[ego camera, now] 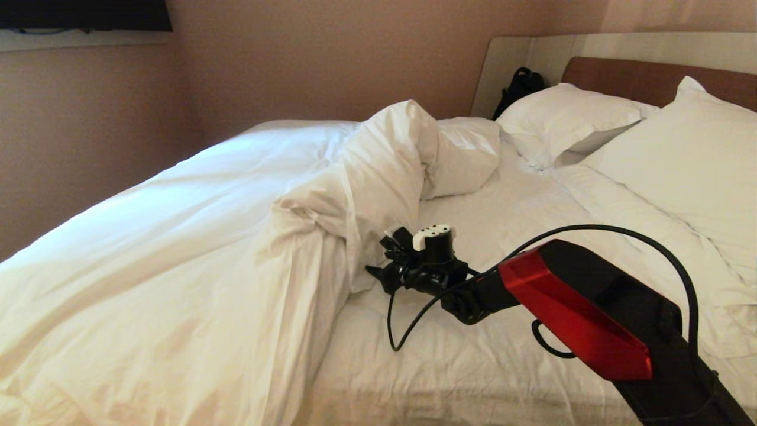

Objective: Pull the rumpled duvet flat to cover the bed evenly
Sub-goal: Hold the folded corner of the quilt

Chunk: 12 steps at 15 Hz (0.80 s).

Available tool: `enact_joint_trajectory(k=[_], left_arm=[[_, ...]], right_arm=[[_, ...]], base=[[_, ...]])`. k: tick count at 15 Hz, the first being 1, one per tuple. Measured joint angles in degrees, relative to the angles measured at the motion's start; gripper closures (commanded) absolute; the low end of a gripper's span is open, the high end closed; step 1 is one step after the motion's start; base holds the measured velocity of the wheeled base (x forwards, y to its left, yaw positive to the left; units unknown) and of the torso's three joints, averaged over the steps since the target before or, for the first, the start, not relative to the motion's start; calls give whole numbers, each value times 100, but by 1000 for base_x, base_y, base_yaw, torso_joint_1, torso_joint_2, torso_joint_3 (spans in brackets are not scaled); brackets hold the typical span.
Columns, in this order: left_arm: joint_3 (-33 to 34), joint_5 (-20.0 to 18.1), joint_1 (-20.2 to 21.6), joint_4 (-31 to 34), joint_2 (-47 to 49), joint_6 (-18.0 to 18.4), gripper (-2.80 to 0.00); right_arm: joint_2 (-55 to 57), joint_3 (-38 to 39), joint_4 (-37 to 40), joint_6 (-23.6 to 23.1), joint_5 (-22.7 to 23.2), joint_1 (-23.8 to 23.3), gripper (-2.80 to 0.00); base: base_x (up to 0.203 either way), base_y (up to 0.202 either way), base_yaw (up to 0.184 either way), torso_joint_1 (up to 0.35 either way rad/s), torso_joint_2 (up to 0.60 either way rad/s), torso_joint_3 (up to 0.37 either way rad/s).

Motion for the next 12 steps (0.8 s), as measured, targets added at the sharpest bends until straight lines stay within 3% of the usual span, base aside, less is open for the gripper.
enact_joint_trajectory(k=[12], left_arm=[[0,-1,0,1,0,-1,0]], right_arm=[[-61,-7,-18,11,1,-2,0]], base=[[0,0,0,0,0,0]])
